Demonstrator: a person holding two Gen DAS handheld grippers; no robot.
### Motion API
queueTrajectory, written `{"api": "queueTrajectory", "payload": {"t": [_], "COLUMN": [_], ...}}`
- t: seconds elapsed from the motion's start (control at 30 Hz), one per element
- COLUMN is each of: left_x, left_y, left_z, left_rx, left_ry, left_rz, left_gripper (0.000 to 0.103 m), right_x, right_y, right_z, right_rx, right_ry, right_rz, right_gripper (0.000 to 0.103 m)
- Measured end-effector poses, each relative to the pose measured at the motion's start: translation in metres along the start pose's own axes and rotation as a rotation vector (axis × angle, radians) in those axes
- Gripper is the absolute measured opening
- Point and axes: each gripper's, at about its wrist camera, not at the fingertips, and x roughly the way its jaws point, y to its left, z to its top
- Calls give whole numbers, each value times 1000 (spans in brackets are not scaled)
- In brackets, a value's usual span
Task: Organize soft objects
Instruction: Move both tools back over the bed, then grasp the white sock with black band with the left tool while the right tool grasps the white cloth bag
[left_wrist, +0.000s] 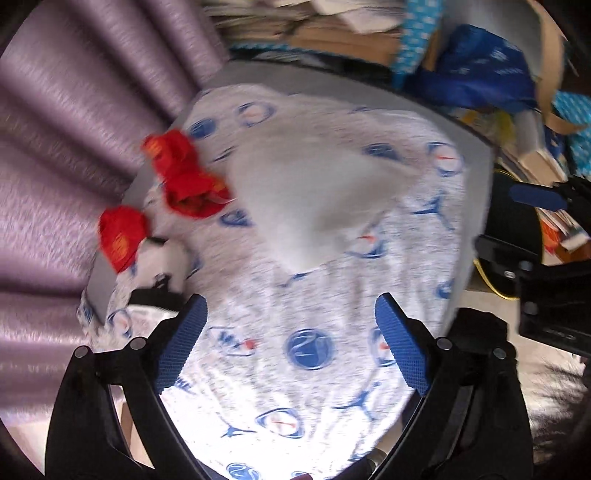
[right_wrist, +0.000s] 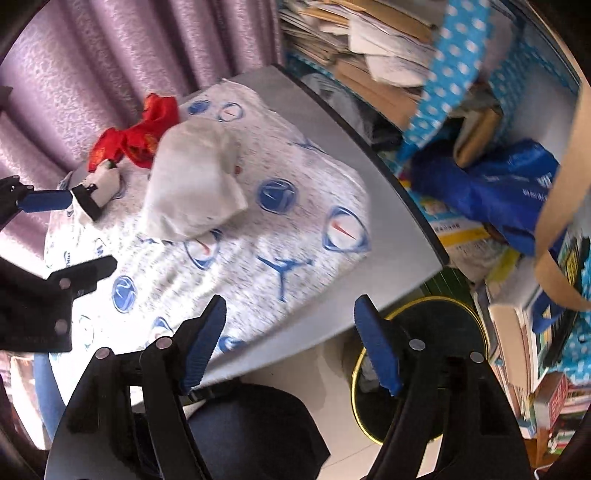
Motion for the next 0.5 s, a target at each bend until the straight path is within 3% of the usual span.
{"api": "queueTrajectory", "payload": {"t": [0.5], "left_x": [36], "left_y": [77], "left_z": [-14], "left_rx": [-160], "left_ry": [32], "left_rz": [44], "left_gripper": [96], "right_x": [11], "right_y": [43], "right_z": [21], "right_rx": [-73], "right_ry": [0], "right_rz": [-6], "right_gripper": [70]}}
